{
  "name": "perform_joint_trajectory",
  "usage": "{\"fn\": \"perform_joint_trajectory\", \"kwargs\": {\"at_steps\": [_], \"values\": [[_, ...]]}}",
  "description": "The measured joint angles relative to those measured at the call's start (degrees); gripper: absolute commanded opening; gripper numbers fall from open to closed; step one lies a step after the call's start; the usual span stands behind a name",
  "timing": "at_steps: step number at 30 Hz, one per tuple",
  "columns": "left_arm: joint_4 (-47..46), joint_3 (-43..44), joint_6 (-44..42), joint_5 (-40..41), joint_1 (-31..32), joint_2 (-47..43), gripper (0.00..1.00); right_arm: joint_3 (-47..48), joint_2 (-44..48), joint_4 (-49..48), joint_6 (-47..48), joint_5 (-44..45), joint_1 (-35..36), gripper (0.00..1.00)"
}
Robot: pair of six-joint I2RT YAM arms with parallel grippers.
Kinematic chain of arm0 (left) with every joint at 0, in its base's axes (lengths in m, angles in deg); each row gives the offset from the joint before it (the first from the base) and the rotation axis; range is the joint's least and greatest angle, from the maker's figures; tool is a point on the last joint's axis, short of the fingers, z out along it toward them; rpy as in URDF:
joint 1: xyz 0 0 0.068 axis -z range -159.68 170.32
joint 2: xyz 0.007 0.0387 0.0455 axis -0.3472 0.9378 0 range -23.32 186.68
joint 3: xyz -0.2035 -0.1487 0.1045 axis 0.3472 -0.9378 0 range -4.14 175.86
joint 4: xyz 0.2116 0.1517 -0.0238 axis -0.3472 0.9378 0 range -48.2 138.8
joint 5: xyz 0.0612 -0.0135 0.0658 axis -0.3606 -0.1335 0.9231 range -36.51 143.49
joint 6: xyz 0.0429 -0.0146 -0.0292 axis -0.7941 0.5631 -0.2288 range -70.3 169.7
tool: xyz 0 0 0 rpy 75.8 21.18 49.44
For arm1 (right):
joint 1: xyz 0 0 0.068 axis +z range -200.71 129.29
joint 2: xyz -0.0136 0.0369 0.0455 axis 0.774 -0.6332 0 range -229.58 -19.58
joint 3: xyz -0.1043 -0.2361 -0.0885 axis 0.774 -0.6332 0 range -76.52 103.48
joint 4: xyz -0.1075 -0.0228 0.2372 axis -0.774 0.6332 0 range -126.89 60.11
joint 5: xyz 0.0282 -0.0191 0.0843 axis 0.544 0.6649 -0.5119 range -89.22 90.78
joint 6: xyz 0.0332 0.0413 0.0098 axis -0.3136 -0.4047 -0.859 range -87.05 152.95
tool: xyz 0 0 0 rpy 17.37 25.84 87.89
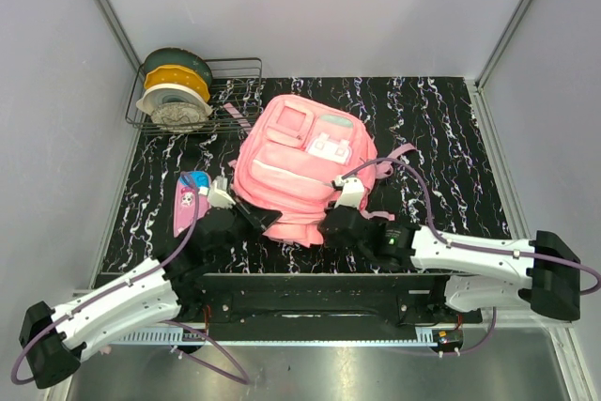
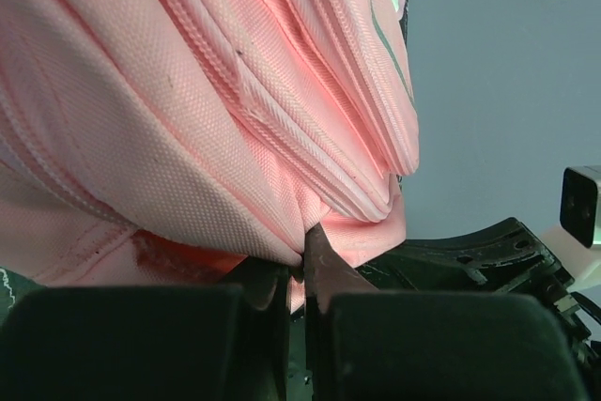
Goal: Pack the student bag
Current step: Zip the student bag at the center of the board.
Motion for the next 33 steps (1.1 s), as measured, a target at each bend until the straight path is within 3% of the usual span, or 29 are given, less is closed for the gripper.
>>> {"fn": "perform_joint_trajectory", "kwargs": {"at_steps": [10, 17, 22, 33], "values": [[7.1, 0.6, -1.3, -0.7, -1.8, -6.1, 0.0, -3.0, 5.6, -3.3, 1.2, -6.8, -1.9, 0.0], [11.4, 0.6, -3.8, -1.1, -5.9, -6.9, 0.0, -3.7, 6.5, 6.3, 2.7, -9.7, -4.1, 0.0], [12.4, 1.6, -5.5, -4.0, -8.5, -6.3, 0.0, -3.9, 7.3, 7.3, 1.7, -9.7, -5.0, 0.0], [19.8, 3.1, -8.2, -8.0, -13.5, -13.4, 0.0, -4.3, 2.8, 5.9, 3.2, -15.9, -20.9, 0.0]]}}
